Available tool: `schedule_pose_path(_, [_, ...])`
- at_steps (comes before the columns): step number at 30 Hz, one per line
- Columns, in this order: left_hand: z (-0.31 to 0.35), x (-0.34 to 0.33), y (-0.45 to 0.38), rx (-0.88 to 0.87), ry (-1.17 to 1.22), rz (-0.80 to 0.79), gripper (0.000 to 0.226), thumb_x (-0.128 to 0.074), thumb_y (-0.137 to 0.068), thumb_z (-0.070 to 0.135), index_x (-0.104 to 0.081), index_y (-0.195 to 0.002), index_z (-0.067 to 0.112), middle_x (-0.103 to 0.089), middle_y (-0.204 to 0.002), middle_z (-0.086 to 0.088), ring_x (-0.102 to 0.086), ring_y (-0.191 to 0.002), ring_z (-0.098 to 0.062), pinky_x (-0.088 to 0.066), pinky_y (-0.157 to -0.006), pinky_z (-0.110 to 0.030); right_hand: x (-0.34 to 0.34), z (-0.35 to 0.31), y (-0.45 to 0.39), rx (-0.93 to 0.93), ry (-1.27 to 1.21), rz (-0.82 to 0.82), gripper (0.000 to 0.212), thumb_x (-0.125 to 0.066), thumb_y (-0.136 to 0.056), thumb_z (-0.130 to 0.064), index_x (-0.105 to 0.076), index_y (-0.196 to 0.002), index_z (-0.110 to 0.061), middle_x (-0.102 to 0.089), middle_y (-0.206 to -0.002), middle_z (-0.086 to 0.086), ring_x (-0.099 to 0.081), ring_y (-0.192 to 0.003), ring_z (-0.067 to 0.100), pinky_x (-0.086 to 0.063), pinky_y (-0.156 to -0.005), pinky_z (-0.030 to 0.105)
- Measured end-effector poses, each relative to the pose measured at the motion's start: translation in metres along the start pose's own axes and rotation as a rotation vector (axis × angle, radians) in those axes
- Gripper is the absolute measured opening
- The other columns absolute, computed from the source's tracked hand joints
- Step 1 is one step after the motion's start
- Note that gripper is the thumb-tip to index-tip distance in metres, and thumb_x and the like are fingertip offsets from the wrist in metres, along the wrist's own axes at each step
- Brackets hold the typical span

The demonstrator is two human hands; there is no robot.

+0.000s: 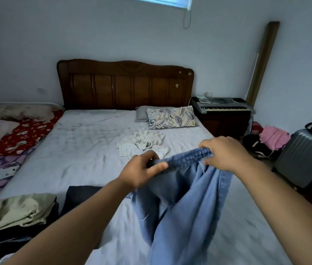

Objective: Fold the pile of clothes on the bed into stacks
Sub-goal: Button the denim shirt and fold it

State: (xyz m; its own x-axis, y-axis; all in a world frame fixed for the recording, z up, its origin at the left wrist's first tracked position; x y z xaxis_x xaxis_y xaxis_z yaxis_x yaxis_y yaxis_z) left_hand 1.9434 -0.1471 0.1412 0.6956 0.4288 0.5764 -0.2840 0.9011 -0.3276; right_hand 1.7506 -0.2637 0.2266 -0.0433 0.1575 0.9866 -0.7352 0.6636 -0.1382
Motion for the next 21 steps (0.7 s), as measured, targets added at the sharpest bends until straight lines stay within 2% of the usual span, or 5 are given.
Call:
schedule_pose_path(4, [-0.008, 0.008, 0.007, -0.025, -0.469, -0.15, 0.063, -0.068, -0.075, 0.027, -0.039, -0.131, 0.029, -0.055, -0.113, 0.005, -0.057, -0.095, -0.019, -0.044, -0.075, -0.028, -0.007, -0.013, 0.0, 0.015, 0.138, 0.053, 0.015, -0.056, -0.089, -0.041, -0.045, -0.087, -0.031, -0.063, -0.099, -0.007, -0.047, -0.089, 0.018, -0.025, -0.085, 0.032])
schedule_pose_path(12, [-0.049, 0.02, 0.029, 0.186, -0.418, 0.238, 0.042, -0.062, -0.075, 0.023, -0.057, -0.116, 0.018, -0.058, -0.114, 0.0, -0.057, -0.1, -0.024, -0.043, -0.074, -0.028, -0.023, -0.021, -0.01, 0.055, -0.035, 0.104, 0.015, -0.058, -0.088, -0.027, -0.046, -0.081, -0.023, -0.041, -0.096, -0.007, -0.043, -0.108, 0.016, 0.016, -0.111, 0.048])
schedule_pose_path(16, [-0.052, 0.015, 0.03, 0.207, -0.305, 0.288, 0.046, -0.045, -0.069, 0.033, -0.064, -0.109, 0.019, -0.065, -0.097, -0.002, -0.059, -0.09, -0.025, -0.04, -0.082, -0.032, -0.024, -0.021, -0.012, 0.097, -0.423, 0.172, 0.014, -0.057, -0.085, -0.004, -0.045, -0.081, -0.009, -0.054, -0.094, 0.004, -0.053, -0.089, 0.025, -0.034, -0.092, 0.03])
schedule_pose_path(18, [-0.053, 0.01, 0.031, 0.242, -0.142, 0.231, 0.037, -0.041, -0.07, 0.034, -0.06, -0.098, 0.018, -0.062, -0.079, -0.002, -0.056, -0.077, -0.024, -0.038, -0.076, -0.031, -0.024, -0.02, -0.011, 0.073, -0.519, 0.209, 0.011, -0.053, -0.086, -0.001, -0.045, -0.086, -0.009, -0.05, -0.084, 0.001, -0.048, -0.075, 0.019, -0.036, -0.063, 0.022])
schedule_pose_path(21, [-0.048, 0.008, 0.034, 0.233, 0.116, 0.085, 0.038, -0.054, -0.068, 0.045, -0.053, -0.093, 0.016, -0.06, -0.077, 0.003, -0.052, -0.07, -0.012, -0.043, -0.066, -0.029, -0.031, -0.013, -0.012, 0.099, -0.538, 0.226, 0.021, -0.048, -0.088, 0.003, -0.054, -0.099, -0.014, -0.053, -0.096, -0.002, -0.05, -0.083, 0.017, -0.039, -0.069, 0.022])
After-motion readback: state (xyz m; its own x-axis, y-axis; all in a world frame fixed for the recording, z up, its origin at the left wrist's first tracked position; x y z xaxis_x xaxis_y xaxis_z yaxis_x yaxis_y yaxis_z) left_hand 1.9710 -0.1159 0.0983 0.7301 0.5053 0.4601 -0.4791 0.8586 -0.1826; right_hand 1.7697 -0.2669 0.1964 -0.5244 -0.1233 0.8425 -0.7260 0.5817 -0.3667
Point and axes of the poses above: each hand's wrist, its own y-axis away from the middle knuckle, its own x-axis out of the back of the hand, z = x × y, the point moved 3 cm from there along -y, towards the middle knuckle
